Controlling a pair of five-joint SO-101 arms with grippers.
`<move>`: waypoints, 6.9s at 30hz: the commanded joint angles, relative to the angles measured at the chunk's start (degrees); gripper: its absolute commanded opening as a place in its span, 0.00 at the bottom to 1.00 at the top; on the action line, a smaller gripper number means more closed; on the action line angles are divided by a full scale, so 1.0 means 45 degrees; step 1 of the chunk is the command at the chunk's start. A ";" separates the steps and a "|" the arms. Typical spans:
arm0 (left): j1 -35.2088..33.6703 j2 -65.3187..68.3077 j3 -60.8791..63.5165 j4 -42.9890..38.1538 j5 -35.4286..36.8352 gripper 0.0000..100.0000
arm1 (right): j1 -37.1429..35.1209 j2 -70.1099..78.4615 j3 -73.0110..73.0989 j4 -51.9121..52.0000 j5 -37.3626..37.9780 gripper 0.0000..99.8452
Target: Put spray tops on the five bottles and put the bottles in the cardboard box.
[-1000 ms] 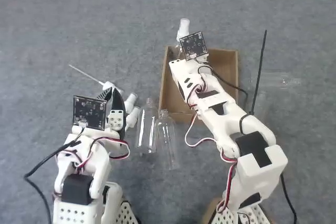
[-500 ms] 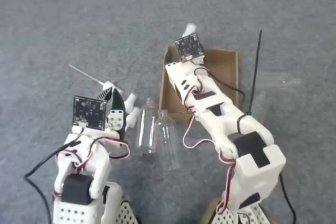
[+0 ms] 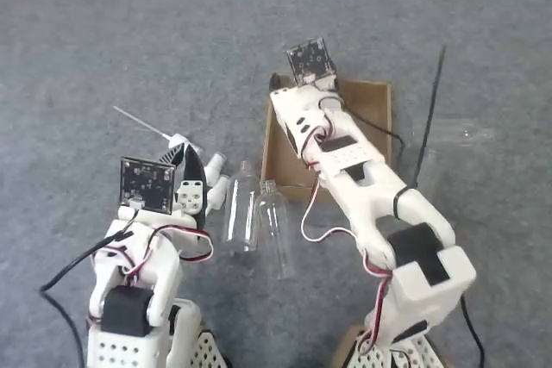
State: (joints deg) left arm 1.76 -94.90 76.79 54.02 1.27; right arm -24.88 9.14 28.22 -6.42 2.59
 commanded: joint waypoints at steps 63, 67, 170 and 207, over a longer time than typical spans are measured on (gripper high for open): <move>-0.0020 -0.0117 0.0244 -0.0527 0.0156 0.01 | 0.8801 0.0381 -0.7170 1.4720 -0.9455 0.30; -0.0020 -0.0117 0.0244 -0.0527 0.0156 0.01 | 0.8645 0.1670 -0.8010 1.4603 -1.0452 0.30; -0.3321 1.9888 -1.0012 0.2559 -0.5802 0.15 | 1.4759 0.4601 -1.1057 2.0327 1.2151 0.01; -0.3770 2.0571 -1.0481 0.2559 -0.5685 0.01 | 1.4740 0.4288 -1.1077 2.0269 1.2015 0.01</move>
State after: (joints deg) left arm -14.77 5.76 29.76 63.08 -26.15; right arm 42.02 31.38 -20.92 85.54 56.57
